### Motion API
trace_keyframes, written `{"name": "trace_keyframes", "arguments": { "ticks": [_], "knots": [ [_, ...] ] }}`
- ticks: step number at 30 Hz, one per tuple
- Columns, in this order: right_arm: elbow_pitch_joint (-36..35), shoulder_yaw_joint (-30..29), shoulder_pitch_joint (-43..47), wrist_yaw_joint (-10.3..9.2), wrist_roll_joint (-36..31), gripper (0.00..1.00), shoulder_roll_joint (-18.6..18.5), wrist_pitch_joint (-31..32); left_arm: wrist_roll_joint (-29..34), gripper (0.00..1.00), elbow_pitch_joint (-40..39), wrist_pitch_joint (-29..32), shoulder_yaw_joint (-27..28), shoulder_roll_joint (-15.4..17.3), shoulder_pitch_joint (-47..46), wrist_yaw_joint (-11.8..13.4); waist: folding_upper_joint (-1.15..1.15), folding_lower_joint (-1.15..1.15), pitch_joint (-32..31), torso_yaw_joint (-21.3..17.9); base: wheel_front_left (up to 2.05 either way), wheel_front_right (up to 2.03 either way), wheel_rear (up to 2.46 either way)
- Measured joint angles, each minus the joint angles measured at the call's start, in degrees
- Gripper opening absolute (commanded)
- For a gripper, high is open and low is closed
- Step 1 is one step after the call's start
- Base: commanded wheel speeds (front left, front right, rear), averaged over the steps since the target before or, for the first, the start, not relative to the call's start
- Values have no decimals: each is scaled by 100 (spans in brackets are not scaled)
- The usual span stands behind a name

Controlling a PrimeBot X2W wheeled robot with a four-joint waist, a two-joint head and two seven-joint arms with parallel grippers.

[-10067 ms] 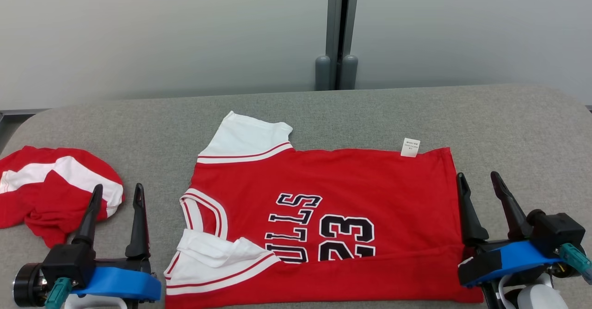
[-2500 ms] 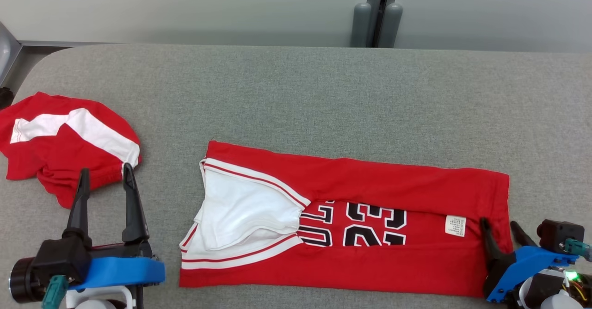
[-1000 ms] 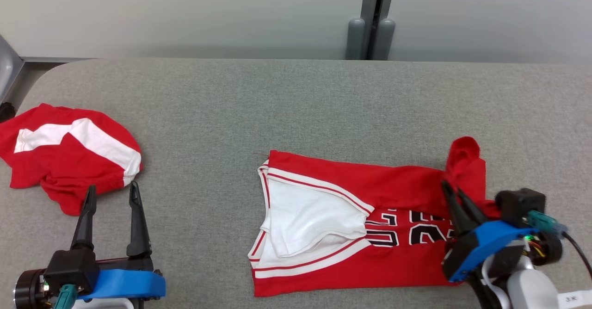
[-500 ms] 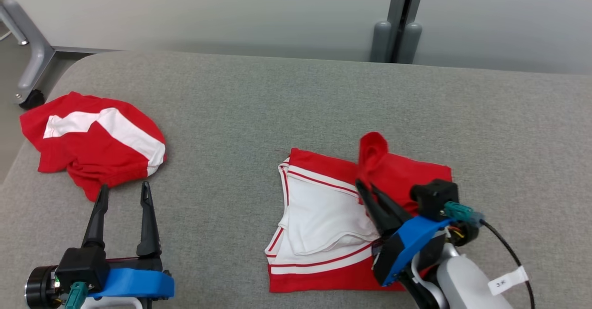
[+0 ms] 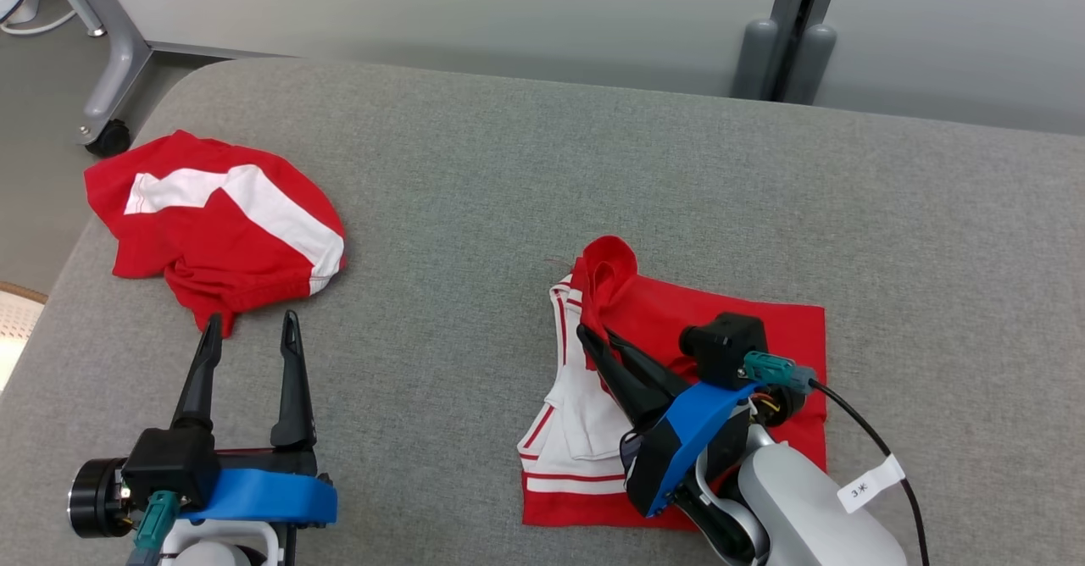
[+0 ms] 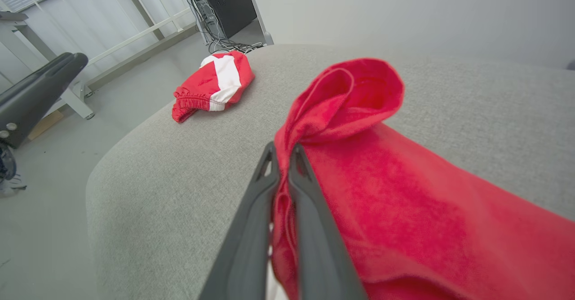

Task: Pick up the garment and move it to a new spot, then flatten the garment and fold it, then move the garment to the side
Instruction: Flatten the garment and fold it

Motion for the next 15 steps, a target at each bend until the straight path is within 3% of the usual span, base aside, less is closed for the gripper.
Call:
{"name": "trace_keyframes", "arguments": {
  "ticks": [3, 4, 5, 10, 15],
  "knots": [
    [225, 107, -113, 0, 115, 0, 3, -73, -7, 100, 34, 0, 5, -2, -57, -4, 0, 0, 18, 44, 0, 0, 0],
    [323, 123, -128, 0, 119, 28, 3, -81, -12, 100, 43, 0, 8, -3, -62, -4, 0, 0, 21, 50, 0, 0, 0],
    [397, 157, -133, 0, 124, 100, 0, -97, -22, 100, 57, 0, 18, -4, -63, -5, 0, 0, 22, 52, 0, 0, 0],
    [575, 199, -261, 0, 212, 100, 4, -370, -33, 100, 88, 0, 84, -9, -58, -1, 0, 0, -6, -29, 0, 0, 0],
    [567, -129, -369, 0, -3, 100, 4, -690, -33, 100, 100, 0, 105, -14, -43, 2, 0, 0, -79, -199, 0, 0, 0]
  ]
}}
